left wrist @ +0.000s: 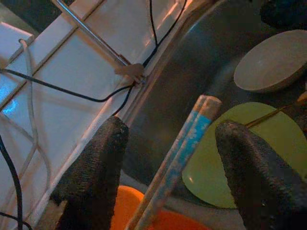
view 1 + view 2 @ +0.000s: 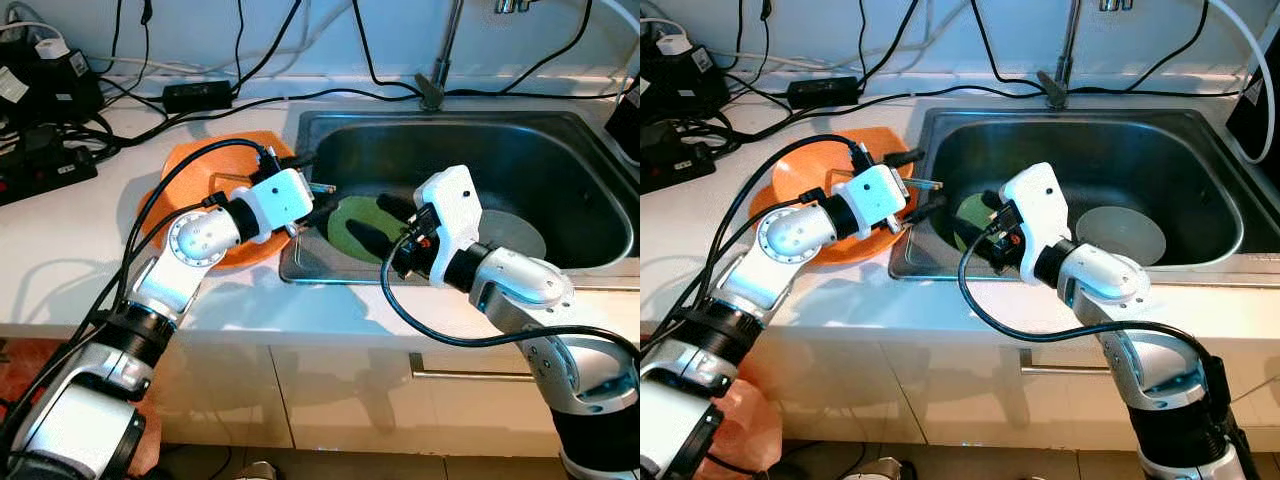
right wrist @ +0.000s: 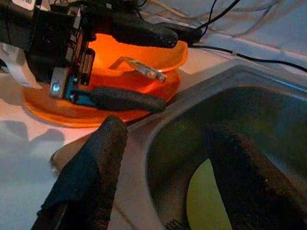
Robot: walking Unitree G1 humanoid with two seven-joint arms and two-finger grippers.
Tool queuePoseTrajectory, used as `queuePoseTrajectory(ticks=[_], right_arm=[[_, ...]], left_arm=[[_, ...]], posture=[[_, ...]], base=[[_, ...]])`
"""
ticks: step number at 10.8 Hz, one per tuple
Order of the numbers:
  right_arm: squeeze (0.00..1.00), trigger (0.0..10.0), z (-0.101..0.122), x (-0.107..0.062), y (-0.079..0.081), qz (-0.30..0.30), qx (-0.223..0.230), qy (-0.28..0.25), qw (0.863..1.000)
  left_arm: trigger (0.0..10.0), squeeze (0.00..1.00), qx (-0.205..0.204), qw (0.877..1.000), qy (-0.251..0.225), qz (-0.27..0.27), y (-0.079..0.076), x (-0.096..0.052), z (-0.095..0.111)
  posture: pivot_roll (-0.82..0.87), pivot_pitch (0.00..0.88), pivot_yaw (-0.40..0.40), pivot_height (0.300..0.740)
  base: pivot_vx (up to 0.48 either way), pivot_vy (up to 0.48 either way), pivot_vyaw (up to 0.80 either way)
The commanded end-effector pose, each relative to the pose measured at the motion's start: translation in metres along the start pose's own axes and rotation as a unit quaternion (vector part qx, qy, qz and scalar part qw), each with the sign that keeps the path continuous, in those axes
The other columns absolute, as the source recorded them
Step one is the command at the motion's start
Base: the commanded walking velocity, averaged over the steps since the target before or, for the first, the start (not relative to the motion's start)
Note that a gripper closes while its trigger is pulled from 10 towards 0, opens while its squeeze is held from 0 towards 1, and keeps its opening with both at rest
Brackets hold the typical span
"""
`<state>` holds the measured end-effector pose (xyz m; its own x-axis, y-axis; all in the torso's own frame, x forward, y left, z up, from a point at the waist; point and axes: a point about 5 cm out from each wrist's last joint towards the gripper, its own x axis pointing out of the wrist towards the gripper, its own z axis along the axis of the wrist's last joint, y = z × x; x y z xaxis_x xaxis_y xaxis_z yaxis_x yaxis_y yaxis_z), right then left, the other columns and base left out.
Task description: Kitchen organization
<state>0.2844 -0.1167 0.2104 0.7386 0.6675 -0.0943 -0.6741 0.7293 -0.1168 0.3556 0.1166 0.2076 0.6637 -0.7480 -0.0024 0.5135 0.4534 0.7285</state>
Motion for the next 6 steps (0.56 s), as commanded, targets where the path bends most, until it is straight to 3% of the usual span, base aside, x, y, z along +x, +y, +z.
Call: queuePoseTrajectory(ticks=[1,6], right_arm=[[0.0,10.0,0.0023,-0.0033,0.0016,0.002,0.004,-0.002,1.0],[0.0,10.0,0.0019,-0.0018,-0.001,-0.005,0.005,-0.003,1.0]], left_arm=[[0.0,0.0,0.012,1.0,-0.015,0.004,0.0077,0.0012,0.0053],[0.0,0.0,0.018,1.0,-0.024,0.006,0.0108,0.0004,0.0044]], posture=[[0.06,0.08,0.074,0.74],[0.07,0.071,0.072,0.74]], base=[[0.0,0.0,0.0],[0.0,0.0,0.0]])
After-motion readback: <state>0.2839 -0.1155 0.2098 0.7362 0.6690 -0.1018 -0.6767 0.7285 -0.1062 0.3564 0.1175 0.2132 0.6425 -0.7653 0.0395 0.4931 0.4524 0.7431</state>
